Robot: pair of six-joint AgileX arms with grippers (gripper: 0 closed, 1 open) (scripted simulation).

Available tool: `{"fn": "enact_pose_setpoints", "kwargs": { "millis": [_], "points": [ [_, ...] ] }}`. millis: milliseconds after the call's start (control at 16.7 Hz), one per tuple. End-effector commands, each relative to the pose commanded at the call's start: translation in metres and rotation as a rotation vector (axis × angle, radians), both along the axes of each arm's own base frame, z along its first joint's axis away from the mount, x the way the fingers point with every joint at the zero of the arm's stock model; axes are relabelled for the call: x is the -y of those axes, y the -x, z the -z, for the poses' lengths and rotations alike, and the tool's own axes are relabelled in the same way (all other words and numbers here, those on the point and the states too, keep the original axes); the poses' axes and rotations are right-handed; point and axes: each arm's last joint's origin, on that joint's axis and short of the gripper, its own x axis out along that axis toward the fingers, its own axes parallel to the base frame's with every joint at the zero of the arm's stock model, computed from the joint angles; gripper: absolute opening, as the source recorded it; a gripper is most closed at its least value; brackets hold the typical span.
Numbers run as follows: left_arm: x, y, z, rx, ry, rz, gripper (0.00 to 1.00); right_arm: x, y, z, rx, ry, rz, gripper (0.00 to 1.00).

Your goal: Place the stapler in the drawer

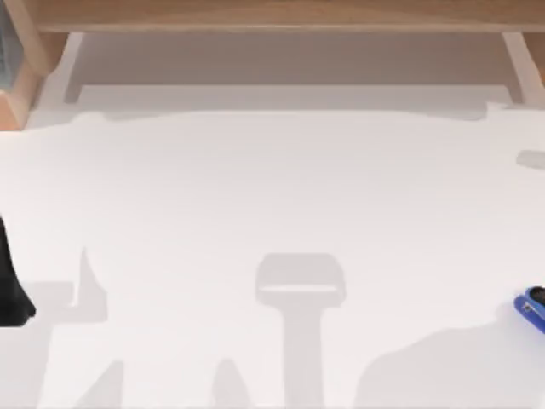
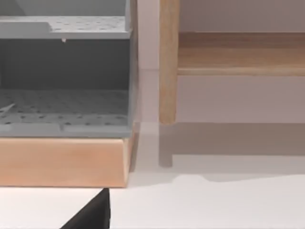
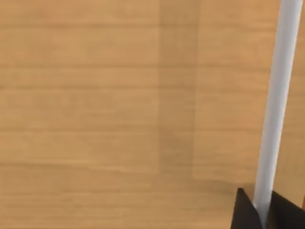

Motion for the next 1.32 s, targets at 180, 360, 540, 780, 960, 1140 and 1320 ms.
{"fn": "enact_pose_setpoints", "kwargs": {
  "millis": [180, 360, 540, 780, 960, 1140, 1320],
  "points": [
    [0.0, 0.0, 0.0, 0.0, 0.0, 0.0, 1.0, 0.0, 0.0, 0.0, 0.0, 0.0, 0.0, 0.0],
    [0.0, 0.0, 0.0, 0.0, 0.0, 0.0, 1.0, 0.0, 0.0, 0.0, 0.0, 0.0, 0.0, 0.0],
    [0.0, 0.0, 0.0, 0.0, 0.0, 0.0, 1.0, 0.001, 0.001, 0.0, 0.0, -0.002, 0.002, 0.0],
    [0.0, 0.0, 0.0, 0.0, 0.0, 0.0, 1.0, 0.003, 0.023, -0.003, 0.013, 0.007, 0.002, 0.0],
    [0.0, 0.0, 0.0, 0.0, 0.0, 0.0, 1.0, -0.001, 0.051, 0.009, -0.035, -0.02, 0.008, 0.0],
    [0.0, 0.0, 0.0, 0.0, 0.0, 0.0, 1.0, 0.001, 0.064, 0.001, -0.005, -0.005, 0.004, 0.0],
    [0.0, 0.0, 0.0, 0.0, 0.0, 0.0, 1.0, -0.001, 0.062, 0.002, -0.006, -0.006, 0.001, 0.0]
  ]
}}
